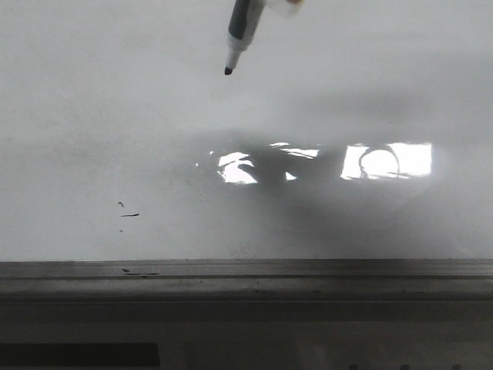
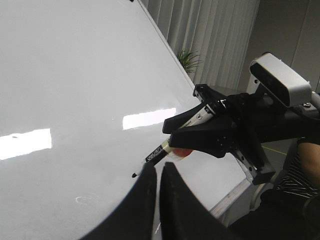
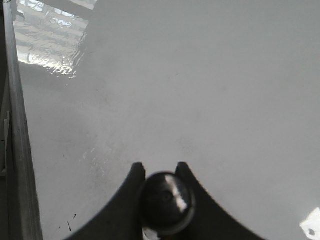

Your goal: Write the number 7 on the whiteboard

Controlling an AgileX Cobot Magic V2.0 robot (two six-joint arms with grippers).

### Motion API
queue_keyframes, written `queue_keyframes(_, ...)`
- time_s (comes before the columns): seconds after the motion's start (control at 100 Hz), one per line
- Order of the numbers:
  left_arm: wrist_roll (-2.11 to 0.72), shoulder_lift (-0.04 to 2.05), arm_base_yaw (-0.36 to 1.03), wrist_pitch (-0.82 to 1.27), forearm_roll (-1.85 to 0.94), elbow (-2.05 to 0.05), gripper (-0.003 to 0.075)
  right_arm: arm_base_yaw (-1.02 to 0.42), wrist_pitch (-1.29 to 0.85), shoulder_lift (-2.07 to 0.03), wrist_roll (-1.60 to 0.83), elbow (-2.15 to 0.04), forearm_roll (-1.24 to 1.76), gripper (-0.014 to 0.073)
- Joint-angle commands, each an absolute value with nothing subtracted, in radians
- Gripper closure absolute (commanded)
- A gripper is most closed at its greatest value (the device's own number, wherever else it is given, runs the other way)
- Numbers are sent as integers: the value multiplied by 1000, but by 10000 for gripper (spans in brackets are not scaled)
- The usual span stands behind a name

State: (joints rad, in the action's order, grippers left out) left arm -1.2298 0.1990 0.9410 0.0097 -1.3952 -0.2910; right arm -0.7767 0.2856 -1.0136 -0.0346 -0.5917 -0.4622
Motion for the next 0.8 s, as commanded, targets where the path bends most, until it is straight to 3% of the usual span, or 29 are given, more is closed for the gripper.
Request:
queue_keyframes(0.0,-1221,207,944,0,-1402,-318,741,-767,376,-1021,-39,-620,-459,636)
queue_keyframes(0.51,-1221,207,944,14,-1402,-318,741,-725,407,-1104,-39,-647,-450,636)
queue_keyframes(0.79,-1221,207,944,16,-1402,-318,741,-725,310,-1129,-39,-647,-436,636)
